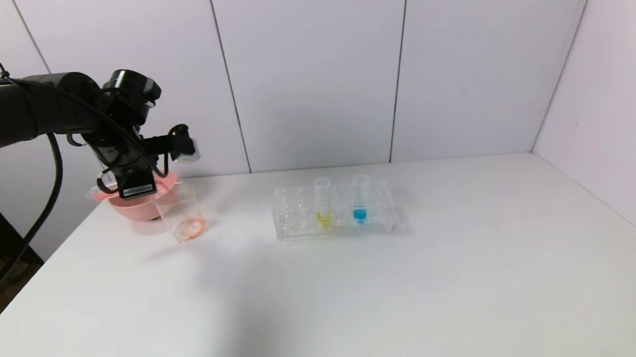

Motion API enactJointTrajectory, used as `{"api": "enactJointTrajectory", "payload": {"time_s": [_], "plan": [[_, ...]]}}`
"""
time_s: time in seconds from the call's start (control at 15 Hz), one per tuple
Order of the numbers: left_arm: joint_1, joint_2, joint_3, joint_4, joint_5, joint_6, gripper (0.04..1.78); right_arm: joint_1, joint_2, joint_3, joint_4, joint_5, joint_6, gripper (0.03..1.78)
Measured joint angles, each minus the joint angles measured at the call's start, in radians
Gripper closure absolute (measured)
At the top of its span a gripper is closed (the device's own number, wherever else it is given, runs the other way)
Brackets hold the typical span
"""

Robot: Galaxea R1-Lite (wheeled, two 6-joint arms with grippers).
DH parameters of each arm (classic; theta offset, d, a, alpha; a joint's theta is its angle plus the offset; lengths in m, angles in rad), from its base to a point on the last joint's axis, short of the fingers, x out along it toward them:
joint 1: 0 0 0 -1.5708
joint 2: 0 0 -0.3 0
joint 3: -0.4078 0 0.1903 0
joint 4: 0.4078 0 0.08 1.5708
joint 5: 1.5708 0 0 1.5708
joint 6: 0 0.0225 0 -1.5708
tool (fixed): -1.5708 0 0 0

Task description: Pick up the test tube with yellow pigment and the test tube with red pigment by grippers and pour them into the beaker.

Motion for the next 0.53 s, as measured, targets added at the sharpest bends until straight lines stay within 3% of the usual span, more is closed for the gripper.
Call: {"api": "enactJointTrajectory", "payload": {"time_s": [0.53], "plan": [[-0.033,0.008,0.001,0.011,0.095,0.000,1.39,0.000,0.000,0.000,0.000,0.000,0.000,0.10]]}}
